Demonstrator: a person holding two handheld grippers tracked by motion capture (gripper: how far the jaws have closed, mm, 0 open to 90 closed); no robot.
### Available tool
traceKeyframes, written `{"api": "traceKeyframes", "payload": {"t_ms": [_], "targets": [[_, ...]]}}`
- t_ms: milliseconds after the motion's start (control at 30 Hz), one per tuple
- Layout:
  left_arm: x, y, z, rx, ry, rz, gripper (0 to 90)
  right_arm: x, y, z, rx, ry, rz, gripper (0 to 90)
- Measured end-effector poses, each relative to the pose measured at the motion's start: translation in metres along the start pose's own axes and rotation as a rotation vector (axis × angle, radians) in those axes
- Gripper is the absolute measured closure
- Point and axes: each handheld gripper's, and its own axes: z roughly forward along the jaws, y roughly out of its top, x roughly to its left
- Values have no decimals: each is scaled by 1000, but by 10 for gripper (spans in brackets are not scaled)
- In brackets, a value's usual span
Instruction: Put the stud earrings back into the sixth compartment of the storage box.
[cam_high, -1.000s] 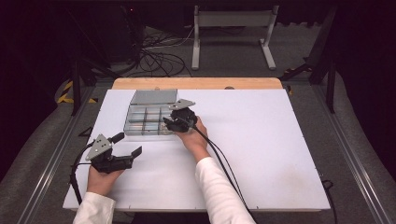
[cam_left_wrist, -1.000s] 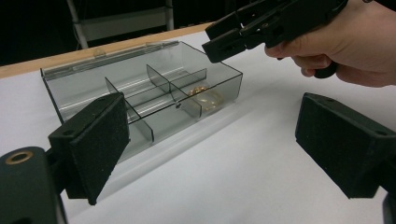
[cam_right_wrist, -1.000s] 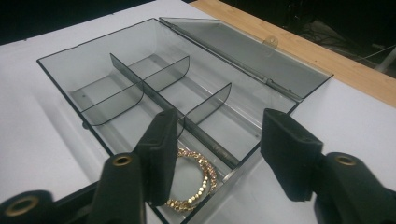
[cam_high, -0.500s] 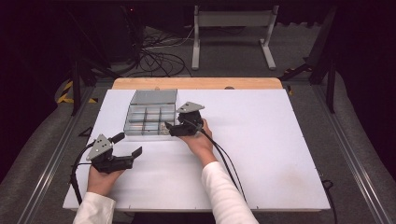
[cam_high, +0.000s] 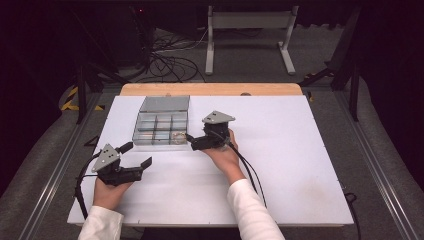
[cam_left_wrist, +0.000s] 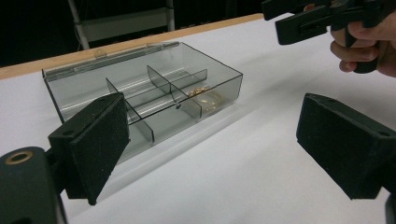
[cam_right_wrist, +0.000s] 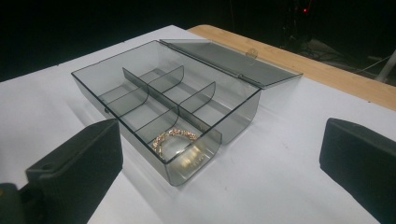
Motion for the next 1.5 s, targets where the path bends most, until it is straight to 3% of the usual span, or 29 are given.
{"api": "traceKeyframes", "payload": {"t_ms": [1033,1500], "targets": [[-3,0,-1,7,5,4,102,-24,-43,-101,-128,-58,45,2],[-5,0,-1,10,6,3,102,-43,-79,-147,-161,-110,83,4]]}}
